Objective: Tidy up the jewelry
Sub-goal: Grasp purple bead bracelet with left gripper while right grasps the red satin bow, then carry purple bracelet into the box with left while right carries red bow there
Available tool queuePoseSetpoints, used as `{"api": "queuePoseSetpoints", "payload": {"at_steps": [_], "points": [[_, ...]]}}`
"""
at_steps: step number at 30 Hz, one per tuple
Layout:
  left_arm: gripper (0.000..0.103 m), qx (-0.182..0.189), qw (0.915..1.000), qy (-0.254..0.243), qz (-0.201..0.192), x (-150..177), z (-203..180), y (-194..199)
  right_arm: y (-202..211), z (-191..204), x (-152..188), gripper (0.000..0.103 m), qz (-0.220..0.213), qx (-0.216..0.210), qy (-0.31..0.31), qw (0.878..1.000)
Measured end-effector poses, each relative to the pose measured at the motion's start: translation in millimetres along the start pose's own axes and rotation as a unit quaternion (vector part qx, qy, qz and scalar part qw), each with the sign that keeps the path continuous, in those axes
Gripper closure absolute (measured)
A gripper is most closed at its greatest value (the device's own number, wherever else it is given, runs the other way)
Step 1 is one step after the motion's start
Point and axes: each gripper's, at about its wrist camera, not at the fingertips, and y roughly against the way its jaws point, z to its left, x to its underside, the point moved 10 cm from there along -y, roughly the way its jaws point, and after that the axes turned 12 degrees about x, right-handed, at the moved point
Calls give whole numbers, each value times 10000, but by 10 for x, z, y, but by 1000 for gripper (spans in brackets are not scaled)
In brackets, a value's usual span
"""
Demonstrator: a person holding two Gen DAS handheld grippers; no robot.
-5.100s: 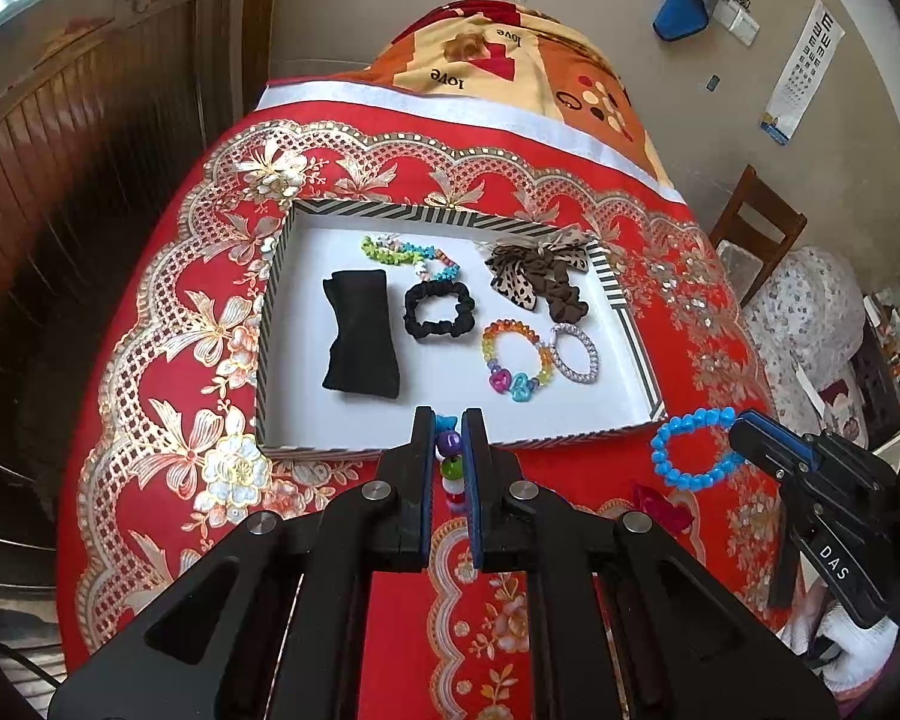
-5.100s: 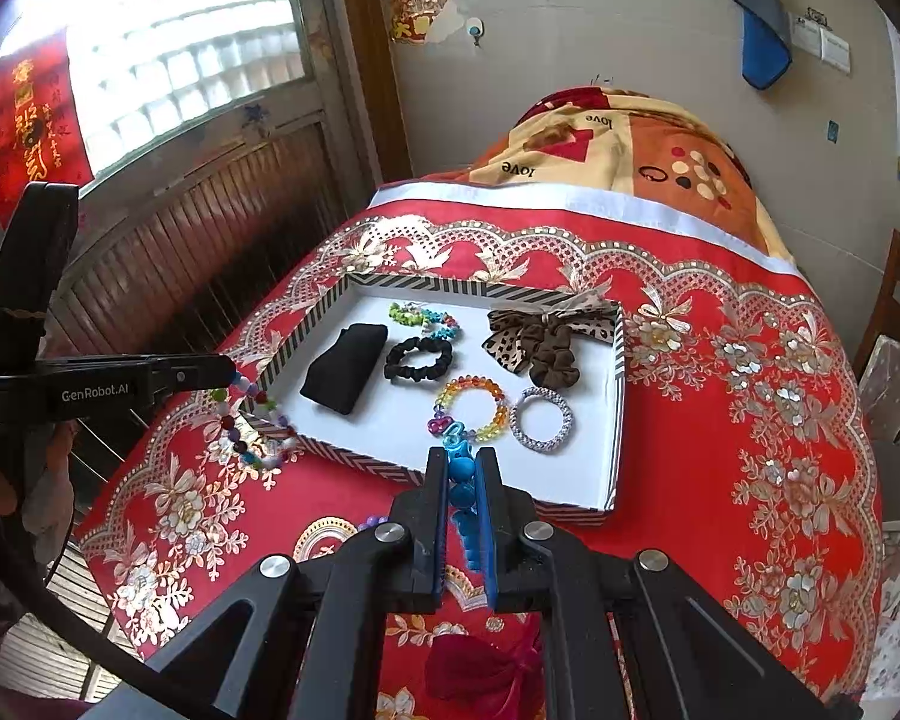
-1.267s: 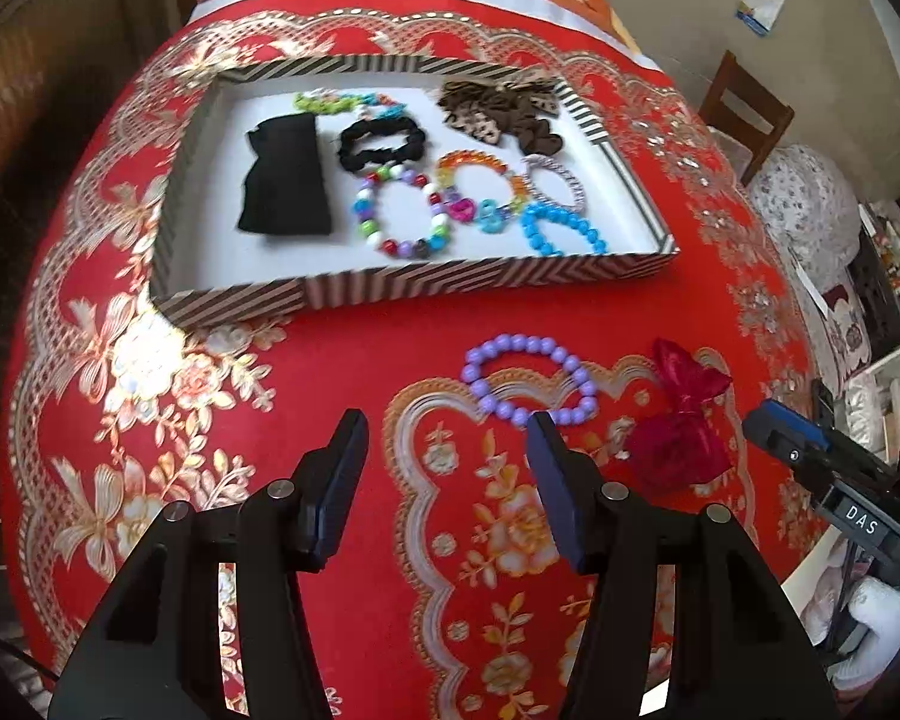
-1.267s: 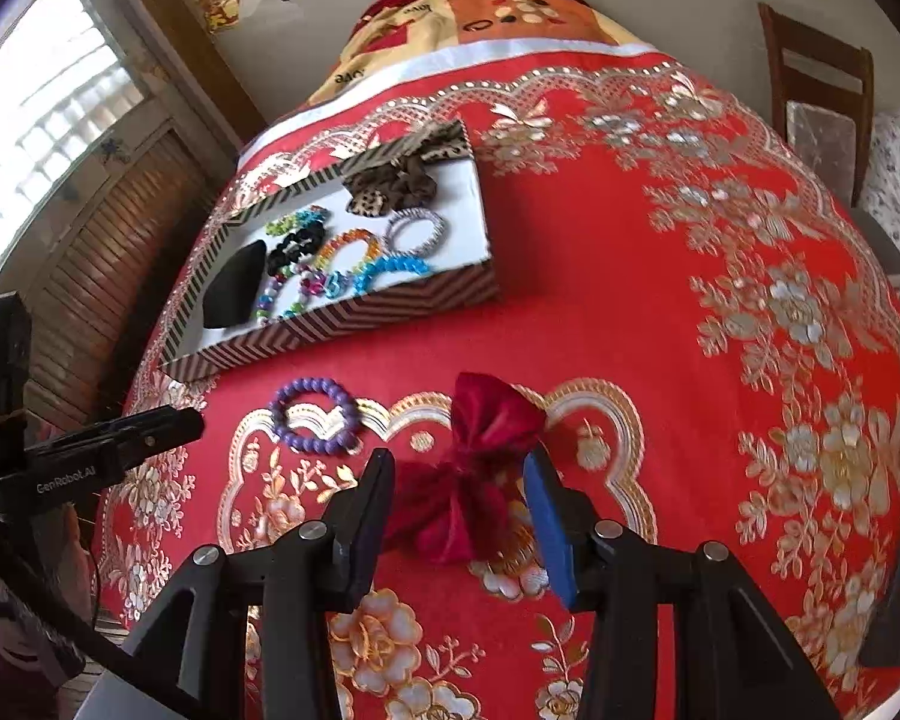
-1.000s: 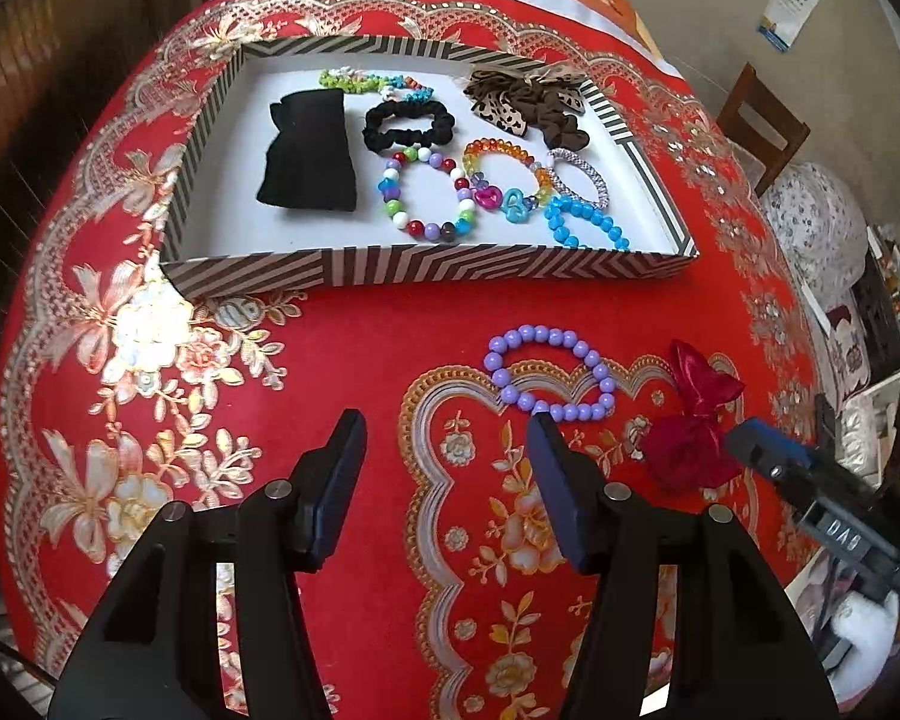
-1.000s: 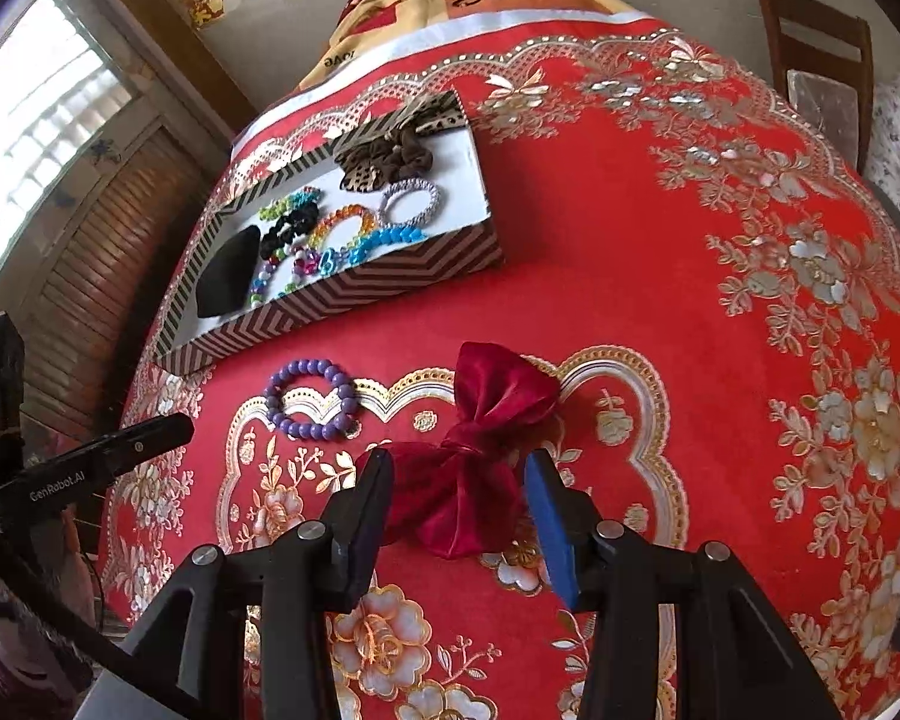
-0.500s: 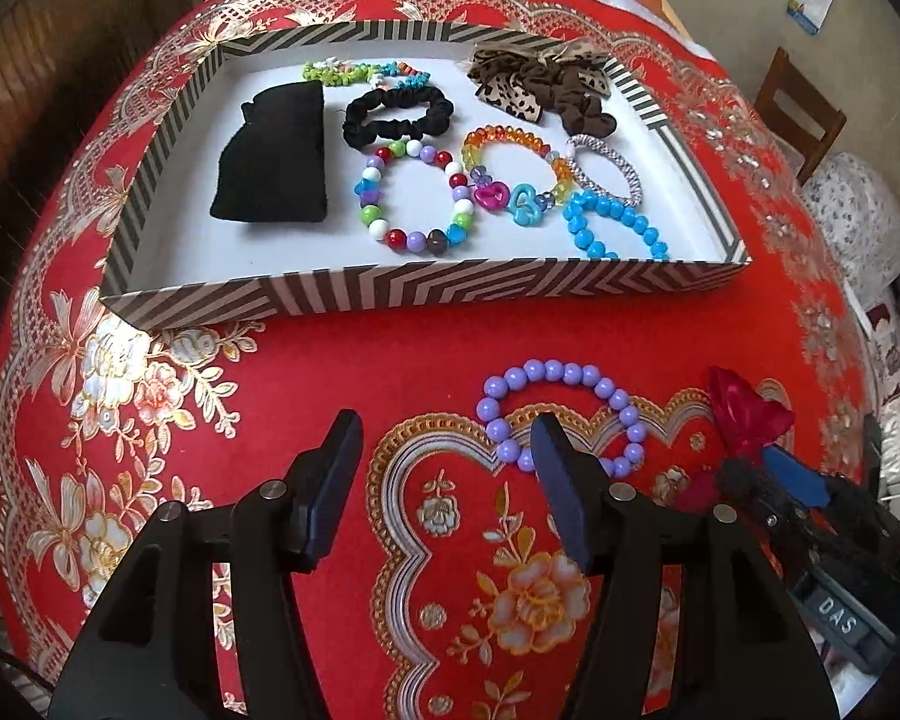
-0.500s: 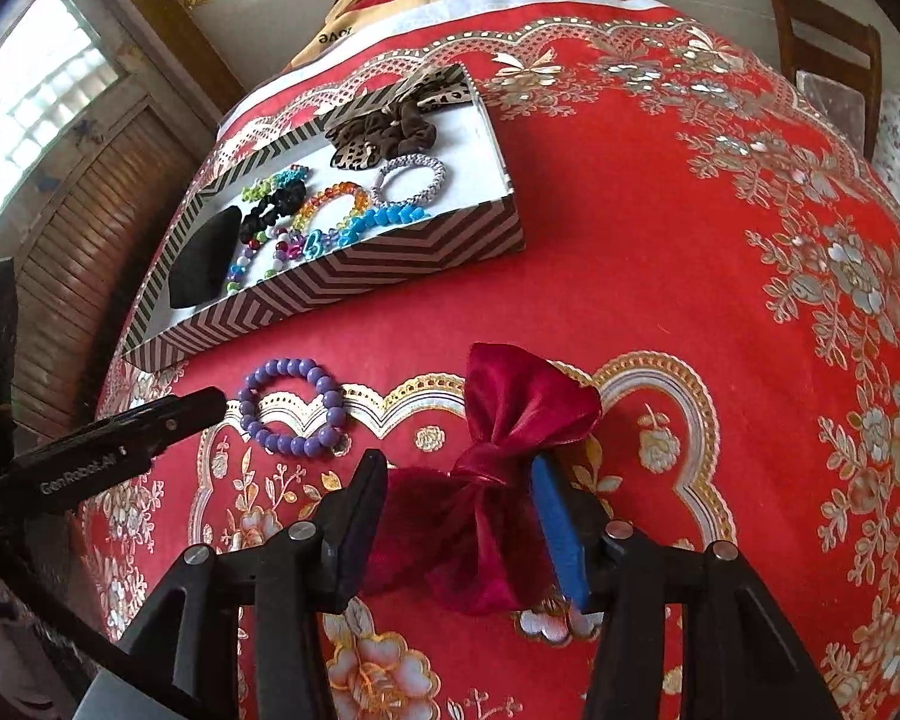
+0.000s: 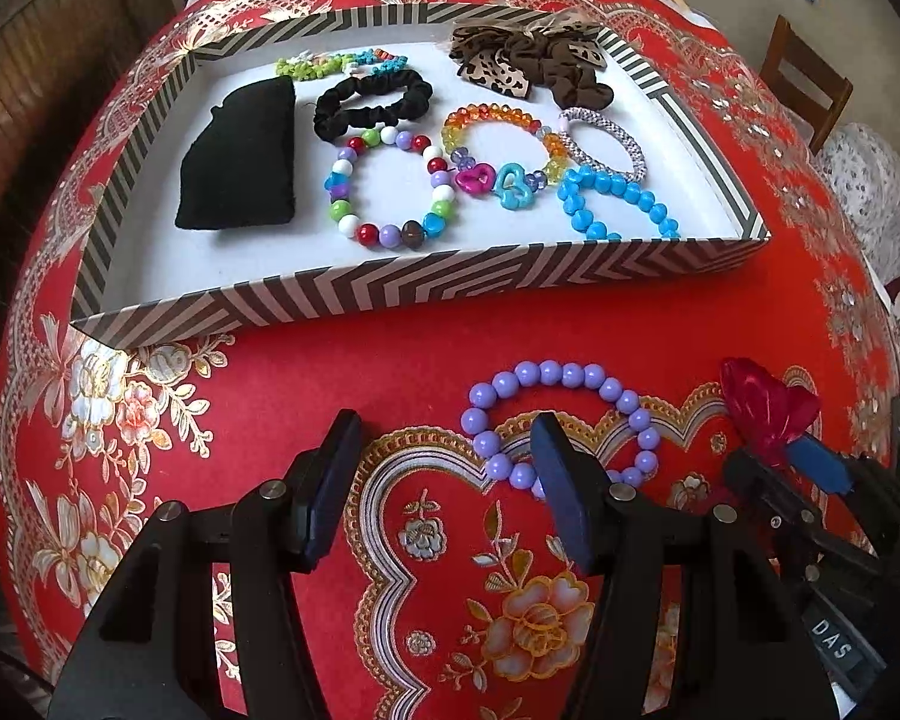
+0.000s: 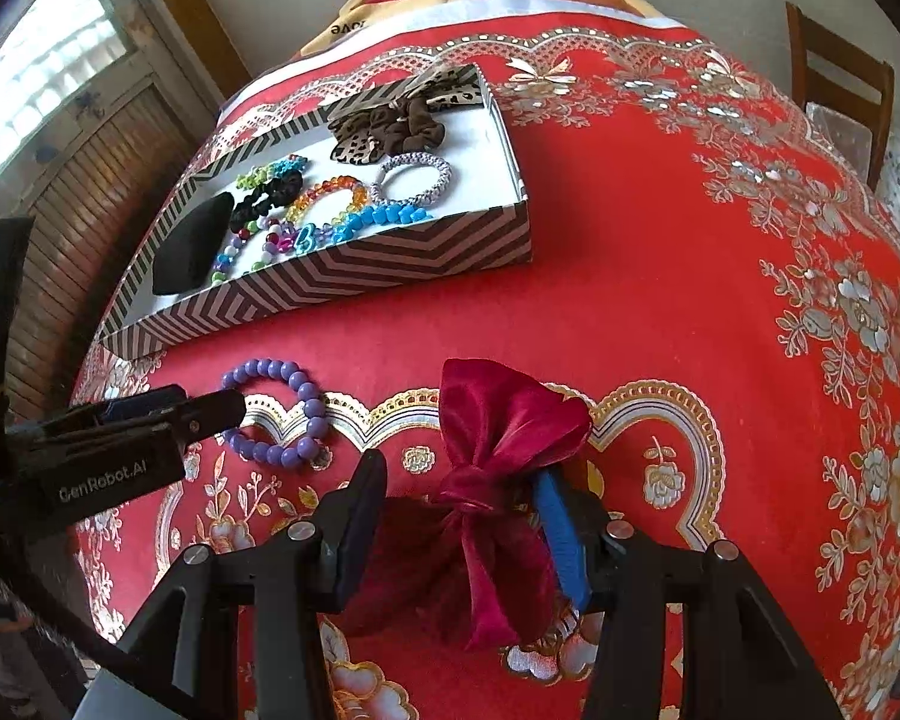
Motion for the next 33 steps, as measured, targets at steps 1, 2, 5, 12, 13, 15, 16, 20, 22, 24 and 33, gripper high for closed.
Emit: {"api": "queuePoseSetpoints", "payload": {"at_steps": [1,2,5,12,13,15,16,20,22,24,33], "points": [[45,-25,10000,-33,0,4,-3,-3,0,9,8,55,-20,39,93,9999],[47,-22,10000,-53,-5,2,-21,-7,2,20,18,58,-30,77,162,9998],[72,-53,9998,-174,-64,-7,-41,-6,10,10,53,75,-58,203,373,9991],[95,207,9997,-108,3,-6,-70,-20,35,-74,79,87,-70,45,366,9993],[95,307,9995,-40,49,3,-74,-16,43,-80,82,87,-74,3,349,9994],[95,524,9985,102,73,23,-71,29,77,-83,91,87,-90,-97,302,9995],[95,573,9982,156,77,32,-53,65,105,-87,92,87,-107,-150,276,9994],[95,703,9974,186,11,25,-54,239,287,-102,58,87,-247,-352,177,9989],[95,736,9972,127,-80,-4,-71,369,371,-101,22,87,-321,-409,164,9985],[95,766,9969,89,-169,-34,-89,486,446,-99,-13,87,-391,-467,156,9980],[95,860,9941,11,-662,-281,-166,1011,714,-37,-276,87,-670,-637,227,9955]]}}
